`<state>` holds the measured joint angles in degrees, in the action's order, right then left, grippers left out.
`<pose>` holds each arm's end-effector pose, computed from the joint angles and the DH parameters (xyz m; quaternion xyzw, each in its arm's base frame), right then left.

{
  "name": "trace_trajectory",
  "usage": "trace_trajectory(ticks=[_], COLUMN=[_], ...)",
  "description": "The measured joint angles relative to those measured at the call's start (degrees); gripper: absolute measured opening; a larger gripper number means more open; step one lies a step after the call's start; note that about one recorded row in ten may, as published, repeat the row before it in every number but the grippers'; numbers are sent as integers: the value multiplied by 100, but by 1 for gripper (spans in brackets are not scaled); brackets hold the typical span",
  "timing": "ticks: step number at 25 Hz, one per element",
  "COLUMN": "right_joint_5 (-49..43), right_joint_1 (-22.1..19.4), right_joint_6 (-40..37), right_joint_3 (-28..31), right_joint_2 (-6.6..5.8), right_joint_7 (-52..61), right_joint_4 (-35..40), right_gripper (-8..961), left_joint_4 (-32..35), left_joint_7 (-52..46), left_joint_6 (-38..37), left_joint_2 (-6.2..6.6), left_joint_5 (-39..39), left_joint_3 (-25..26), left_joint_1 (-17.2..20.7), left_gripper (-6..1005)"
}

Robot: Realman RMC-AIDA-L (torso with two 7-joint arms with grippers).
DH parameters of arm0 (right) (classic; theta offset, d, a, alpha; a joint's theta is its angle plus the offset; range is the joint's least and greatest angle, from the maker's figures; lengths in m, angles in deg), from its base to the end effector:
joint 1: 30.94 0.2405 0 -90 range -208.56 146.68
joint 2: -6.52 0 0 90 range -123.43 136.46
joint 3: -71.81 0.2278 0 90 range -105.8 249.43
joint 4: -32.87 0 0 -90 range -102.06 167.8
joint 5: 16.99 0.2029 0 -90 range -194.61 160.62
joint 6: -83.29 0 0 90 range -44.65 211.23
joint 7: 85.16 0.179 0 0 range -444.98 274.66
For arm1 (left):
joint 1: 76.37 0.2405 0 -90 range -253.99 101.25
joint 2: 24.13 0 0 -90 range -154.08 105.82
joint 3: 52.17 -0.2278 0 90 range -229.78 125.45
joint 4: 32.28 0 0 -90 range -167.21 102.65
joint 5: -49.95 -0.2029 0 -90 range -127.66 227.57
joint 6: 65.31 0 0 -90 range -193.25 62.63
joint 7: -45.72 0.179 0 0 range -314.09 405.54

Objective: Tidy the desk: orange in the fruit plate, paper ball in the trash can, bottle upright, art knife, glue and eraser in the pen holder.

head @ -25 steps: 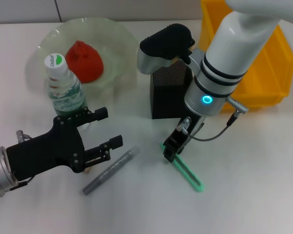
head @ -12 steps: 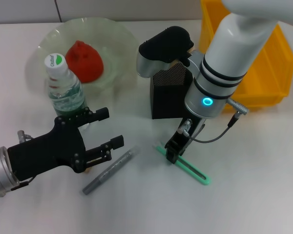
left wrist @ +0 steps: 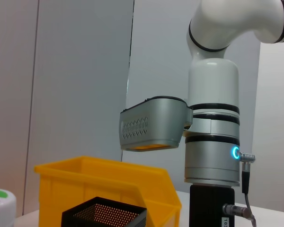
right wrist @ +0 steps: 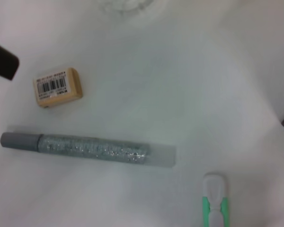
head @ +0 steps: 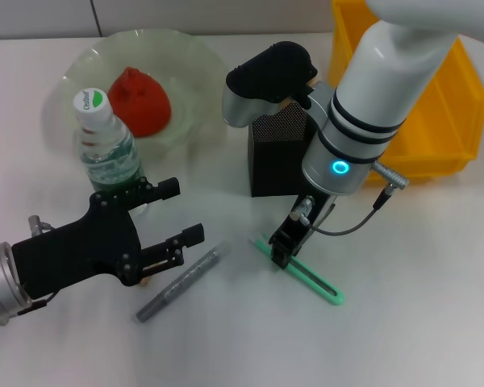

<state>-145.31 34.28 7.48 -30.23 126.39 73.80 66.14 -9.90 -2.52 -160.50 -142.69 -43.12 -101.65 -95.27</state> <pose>0.1349 0.3305 -0.1288 -0.8935 0.3522 -0.2735 0.0529 -0.2401 0.2545 -0.0360 -0.9088 -0.1215 -0.3580 0.1764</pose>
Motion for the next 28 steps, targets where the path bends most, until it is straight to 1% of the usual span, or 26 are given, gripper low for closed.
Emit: trace_trajectory(ticks=[4, 5, 6, 7, 11, 12, 13, 14, 17, 18, 19, 20, 22, 23, 24, 25, 28], right_joint_5=[0, 0, 0, 0, -40, -48, -55, -55, -58, -39, -39, 15, 252, 606, 606, 793, 1149], right_joint_1=[-58, -136, -333, -333, -911, -1071, -1313, -1313, -1725, -2023, -2023, -2209, -2540, -2853, -2853, -3005, -3257], right_joint_6=[4, 1, -25, -25, -131, -170, -258, -258, -367, -418, -418, -438, -459, -467, -467, -469, -571], right_joint_3=[24, 48, 70, 70, 267, 401, 672, 672, 1125, 1455, 1455, 1669, 1991, 2207, 2207, 2311, 2603], right_joint_2=[0, 0, -10, -10, -53, -59, -61, -61, -66, -67, -67, -68, -66, -66, -66, -71, -70], right_joint_7=[0, 0, 0, 0, -16, -68, -224, -224, -514, -696, -696, -829, -1140, -1416, -1416, -1563, -1888], right_joint_4=[104, 238, 533, 533, 1333, 1515, 1751, 1751, 2139, 2375, 2375, 2523, 2742, 2910, 2910, 2978, 3040], right_gripper=[174, 174, 174, 174, 174, 174, 174, 175, 175, 175, 175, 175, 175, 175, 175, 175, 175], left_joint_4=[-5, -6, -6, -6, -5, -6, -6, -5, -5, -5, -5, -5, -5, -5, -7, -9, -16], left_joint_7=[0, 0, 0, 0, 0, 0, 0, 0, 0, 0, 0, 0, -2, -7, -13, -16, -26], left_joint_6=[1, 1, 0, 1, 0, -1, -1, -19, -43, -49, -49, -53, -56, -58, -60, -61, -64], left_joint_2=[0, 0, 0, 0, -1, -5, -5, -7, -10, -9, -9, -9, -9, -9, -9, -9, -9], left_joint_5=[0, 1, 2, 6, 10, 24, 24, 104, 149, 150, 150, 151, 151, 151, 151, 151, 151], left_joint_3=[0, 1, 2, 5, 6, 7, 7, 9, 9, 9, 9, 10, 10, 9, 9, 9, 9], left_joint_1=[4, 8, 8, 9, 9, 12, 12, 35, 47, 52, 52, 54, 55, 55, 55, 55, 50], left_gripper=[671, 671, 671, 671, 670, 670, 670, 669, 669, 669, 669, 668, 668, 668, 668, 668, 667])
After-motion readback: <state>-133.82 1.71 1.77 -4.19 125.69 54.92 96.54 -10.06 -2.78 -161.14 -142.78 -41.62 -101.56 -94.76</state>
